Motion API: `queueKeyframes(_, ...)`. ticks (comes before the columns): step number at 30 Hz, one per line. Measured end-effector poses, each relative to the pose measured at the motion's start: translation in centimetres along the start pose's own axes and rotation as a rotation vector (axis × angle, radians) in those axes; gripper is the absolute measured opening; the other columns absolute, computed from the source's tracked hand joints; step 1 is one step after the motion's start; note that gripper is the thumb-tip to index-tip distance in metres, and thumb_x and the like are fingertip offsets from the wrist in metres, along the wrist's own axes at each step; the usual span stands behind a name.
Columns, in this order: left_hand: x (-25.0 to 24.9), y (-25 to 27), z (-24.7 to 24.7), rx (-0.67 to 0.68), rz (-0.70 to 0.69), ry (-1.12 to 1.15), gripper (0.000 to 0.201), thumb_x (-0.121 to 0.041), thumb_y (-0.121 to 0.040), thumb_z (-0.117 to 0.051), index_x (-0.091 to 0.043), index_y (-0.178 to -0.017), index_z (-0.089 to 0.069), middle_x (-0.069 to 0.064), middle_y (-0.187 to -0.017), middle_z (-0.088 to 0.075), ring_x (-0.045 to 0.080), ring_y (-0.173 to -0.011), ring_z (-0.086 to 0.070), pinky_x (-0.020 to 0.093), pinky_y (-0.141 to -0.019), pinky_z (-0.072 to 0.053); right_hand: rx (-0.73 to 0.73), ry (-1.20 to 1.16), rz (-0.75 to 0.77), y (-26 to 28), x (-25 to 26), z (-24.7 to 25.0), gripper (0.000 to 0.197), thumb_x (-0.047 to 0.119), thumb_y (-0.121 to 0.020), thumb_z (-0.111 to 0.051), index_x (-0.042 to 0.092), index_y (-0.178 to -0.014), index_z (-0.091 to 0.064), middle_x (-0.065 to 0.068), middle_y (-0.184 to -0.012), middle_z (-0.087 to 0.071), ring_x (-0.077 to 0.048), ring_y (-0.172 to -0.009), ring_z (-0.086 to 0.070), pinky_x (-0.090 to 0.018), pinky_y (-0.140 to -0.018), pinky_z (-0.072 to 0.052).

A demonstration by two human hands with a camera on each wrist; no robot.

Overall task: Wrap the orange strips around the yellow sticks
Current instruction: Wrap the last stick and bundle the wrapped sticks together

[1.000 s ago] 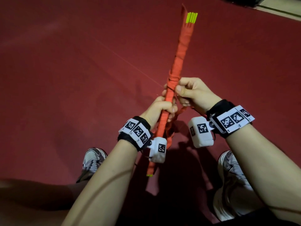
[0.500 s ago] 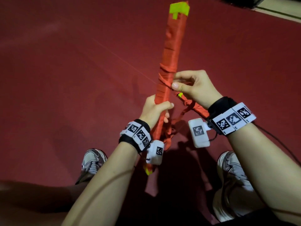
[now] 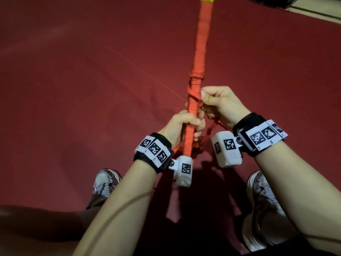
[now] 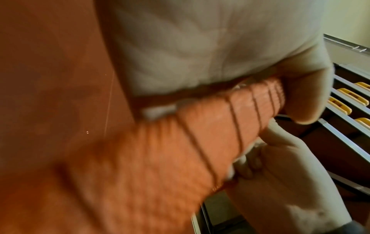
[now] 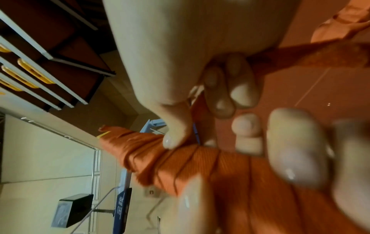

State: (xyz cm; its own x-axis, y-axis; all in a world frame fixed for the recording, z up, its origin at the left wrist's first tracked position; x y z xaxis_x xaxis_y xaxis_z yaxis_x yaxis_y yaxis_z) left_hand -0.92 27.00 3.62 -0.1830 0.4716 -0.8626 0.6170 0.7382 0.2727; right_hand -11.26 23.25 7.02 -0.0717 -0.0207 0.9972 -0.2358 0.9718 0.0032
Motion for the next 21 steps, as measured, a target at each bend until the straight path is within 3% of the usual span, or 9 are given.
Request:
queueKeyframes(2, -0.3, -0.1, 0.5, -0.119, -0.024, -0.006, 0.029, -0.012, -0.067, -0.067, -0.012, -0.092, -0.053, 0.008, -0.070, -0.056, 0.021, -0.057, -0.054, 0.031, -0.058, -0.051, -0.127, 0.058, 0.047, 0.1, 0.7, 0.1, 0.019, 0.020, -0.099, -0.061, 0.010, -0.088, -0.074, -0.014, -0.060, -0.056, -0.013, -0.041, -0.040, -0.021, -0.041, -0.031)
queueKeyframes(5, -0.8, -0.6, 1.5, -0.318, -0.106, -0.083, 0.016, -0.004, -0.089, -0.062, -0.009, -0.104, -0.058, 0.019, -0.090, -0.069, 0.032, -0.079, -0.069, 0.035, -0.068, -0.059, -0.330, 0.222, 0.132, -0.1, 1.4, 1.4, 0.015, 0.020, -0.094, -0.068, 0.013, -0.085, -0.078, -0.003, -0.070, -0.073, -0.014, -0.058, -0.064, -0.033, -0.055, -0.054)
queueKeyframes(8, -1.3, -0.4, 1.7, -0.479, -0.157, -0.097, 0.030, -0.011, -0.074, -0.060, 0.002, -0.101, -0.065, 0.027, -0.093, -0.069, 0.042, -0.082, -0.066, 0.049, -0.071, -0.053, -0.404, 0.339, 0.175, 0.0, 1.9, 2.0, 0.007, 0.025, -0.084, -0.078, 0.019, -0.081, -0.080, -0.001, -0.078, -0.077, -0.017, -0.075, -0.071, -0.040, -0.078, -0.059)
queueKeyframes(10, -1.4, -0.2, 2.0, -0.522, -0.180, -0.027, 0.034, -0.013, -0.061, -0.053, 0.006, -0.087, -0.064, 0.024, -0.078, -0.065, 0.037, -0.069, -0.060, 0.045, -0.063, -0.048, -0.293, 0.329, 0.205, -0.1, 2.3, 0.9, 0.008, 0.022, -0.083, -0.080, 0.014, -0.084, -0.079, 0.003, -0.073, -0.075, -0.011, -0.068, -0.067, -0.033, -0.068, -0.055)
queueKeyframes(12, -1.5, 0.0, 2.4, -0.468, -0.193, 0.096, 0.026, -0.009, -0.060, -0.043, 0.006, -0.075, -0.058, 0.019, -0.064, -0.062, 0.031, -0.057, -0.060, 0.036, -0.058, -0.052, -0.123, 0.264, 0.175, -0.1, 2.4, -0.5, 0.011, 0.016, -0.087, -0.077, 0.007, -0.093, -0.076, 0.004, -0.066, -0.070, -0.015, -0.055, -0.058, -0.027, -0.052, -0.041)
queueKeyframes(14, -1.9, 0.1, 2.2, -0.322, -0.182, 0.161, 0.027, -0.010, -0.053, -0.044, 0.004, -0.073, -0.056, 0.018, -0.059, -0.058, 0.030, -0.051, -0.057, 0.034, -0.056, -0.054, 0.007, 0.140, 0.103, -0.3, 1.8, -0.9, 0.022, 0.020, -0.087, -0.074, 0.005, -0.102, -0.073, -0.010, -0.065, -0.063, -0.018, -0.049, -0.041, -0.028, -0.045, -0.023)
queueKeyframes(16, -2.1, 0.2, 1.4, -0.136, -0.118, 0.133, 0.037, -0.021, -0.045, -0.051, 0.001, -0.075, -0.053, 0.019, -0.057, -0.055, 0.030, -0.050, -0.054, 0.032, -0.055, -0.051, 0.096, -0.001, 0.036, -0.2, 1.1, -0.8, 0.030, 0.028, -0.082, -0.078, 0.008, -0.103, -0.070, -0.012, -0.067, -0.059, -0.013, -0.045, -0.033, -0.023, -0.042, -0.021)
queueKeyframes(18, -1.8, 0.4, 0.6, 0.012, -0.028, 0.092, 0.037, -0.026, -0.052, -0.047, -0.001, -0.079, -0.050, 0.020, -0.058, -0.056, 0.031, -0.050, -0.054, 0.031, -0.054, -0.051, 0.209, -0.120, -0.033, -0.1, 0.4, -0.7, 0.046, 0.038, -0.073, -0.087, 0.012, -0.106, -0.067, -0.006, -0.067, -0.055, -0.007, -0.042, -0.029, -0.017, -0.039, -0.023)
queueKeyframes(21, -0.9, 0.9, -0.1, 0.105, 0.069, 0.084, 0.027, -0.019, -0.063, -0.033, -0.004, -0.081, -0.047, 0.019, -0.060, -0.053, 0.031, -0.051, -0.055, 0.033, -0.055, -0.052, 0.347, -0.100, -0.131, 0.6, -0.4, -0.7, 0.077, 0.041, -0.070, -0.089, 0.017, -0.136, -0.057, -0.003, -0.068, -0.049, -0.004, -0.044, -0.028, -0.019, -0.041, -0.020)
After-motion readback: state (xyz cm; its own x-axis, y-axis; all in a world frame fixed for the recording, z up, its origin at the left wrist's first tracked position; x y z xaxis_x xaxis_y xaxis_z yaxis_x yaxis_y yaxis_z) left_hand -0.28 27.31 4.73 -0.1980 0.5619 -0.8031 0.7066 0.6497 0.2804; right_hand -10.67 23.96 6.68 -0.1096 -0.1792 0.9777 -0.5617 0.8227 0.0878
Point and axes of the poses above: each hand's wrist, its own y-axis away from the middle knuckle, its own z-axis out of the back of the hand, x = y × z, the point moved 7 cm from there along -y, towards the middle knuckle
